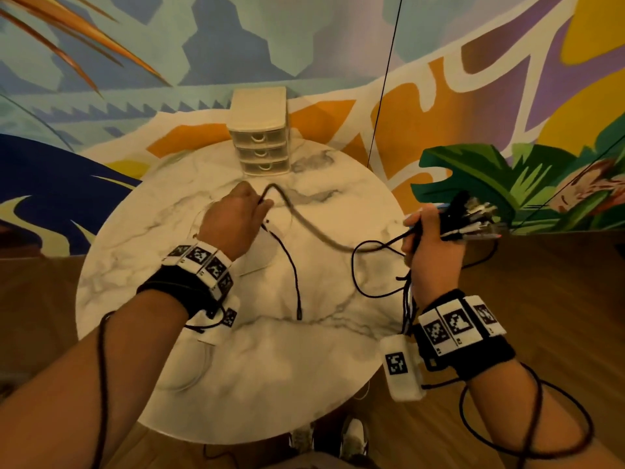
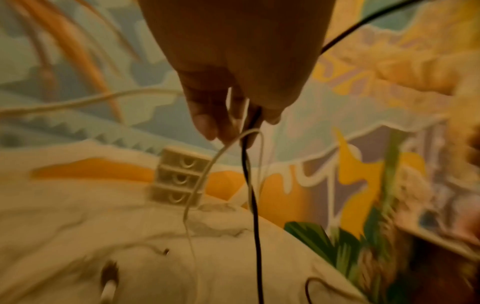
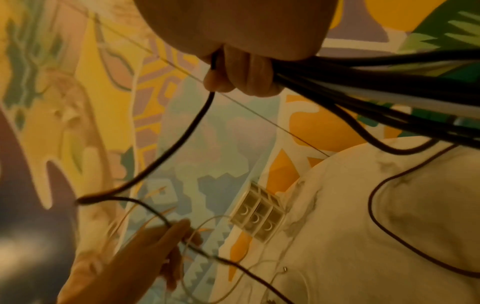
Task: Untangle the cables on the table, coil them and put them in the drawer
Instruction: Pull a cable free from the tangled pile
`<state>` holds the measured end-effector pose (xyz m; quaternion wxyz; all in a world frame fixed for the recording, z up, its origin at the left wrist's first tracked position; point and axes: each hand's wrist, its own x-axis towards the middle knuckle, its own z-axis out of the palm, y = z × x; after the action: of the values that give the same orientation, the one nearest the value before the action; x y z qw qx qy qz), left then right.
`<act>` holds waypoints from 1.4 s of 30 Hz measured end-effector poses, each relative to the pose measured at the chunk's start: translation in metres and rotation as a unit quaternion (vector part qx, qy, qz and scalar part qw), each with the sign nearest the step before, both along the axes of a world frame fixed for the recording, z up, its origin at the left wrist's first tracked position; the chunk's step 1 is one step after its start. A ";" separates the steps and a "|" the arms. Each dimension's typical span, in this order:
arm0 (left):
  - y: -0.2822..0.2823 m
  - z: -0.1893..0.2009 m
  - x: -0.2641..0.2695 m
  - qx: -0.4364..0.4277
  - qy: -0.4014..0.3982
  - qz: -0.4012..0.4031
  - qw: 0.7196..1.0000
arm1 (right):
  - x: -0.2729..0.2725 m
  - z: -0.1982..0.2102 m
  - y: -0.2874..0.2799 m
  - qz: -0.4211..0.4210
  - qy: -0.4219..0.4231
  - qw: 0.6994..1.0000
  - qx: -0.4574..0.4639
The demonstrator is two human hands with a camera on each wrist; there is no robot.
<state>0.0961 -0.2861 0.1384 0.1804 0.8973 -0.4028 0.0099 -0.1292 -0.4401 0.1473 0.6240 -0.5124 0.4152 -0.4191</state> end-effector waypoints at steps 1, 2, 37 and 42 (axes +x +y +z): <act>-0.006 0.006 -0.011 0.049 -0.058 -0.025 0.997 | 0.003 0.000 0.003 0.030 0.011 0.999 -0.019; -0.010 0.010 -0.022 0.101 -0.103 -0.054 0.988 | 0.006 0.002 0.006 0.068 0.031 0.996 -0.038; -0.015 -0.085 -0.062 0.266 0.279 -0.108 0.916 | -0.034 0.008 -0.009 0.256 0.119 0.959 -0.003; 0.001 -0.089 -0.030 0.237 0.161 -0.063 0.956 | -0.046 -0.005 -0.013 0.245 0.135 0.960 -0.004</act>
<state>0.0662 -0.2850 0.0492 0.0258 0.8767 -0.4149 -0.2421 -0.1749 -0.4530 0.1423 0.6435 -0.6531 0.3555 -0.1817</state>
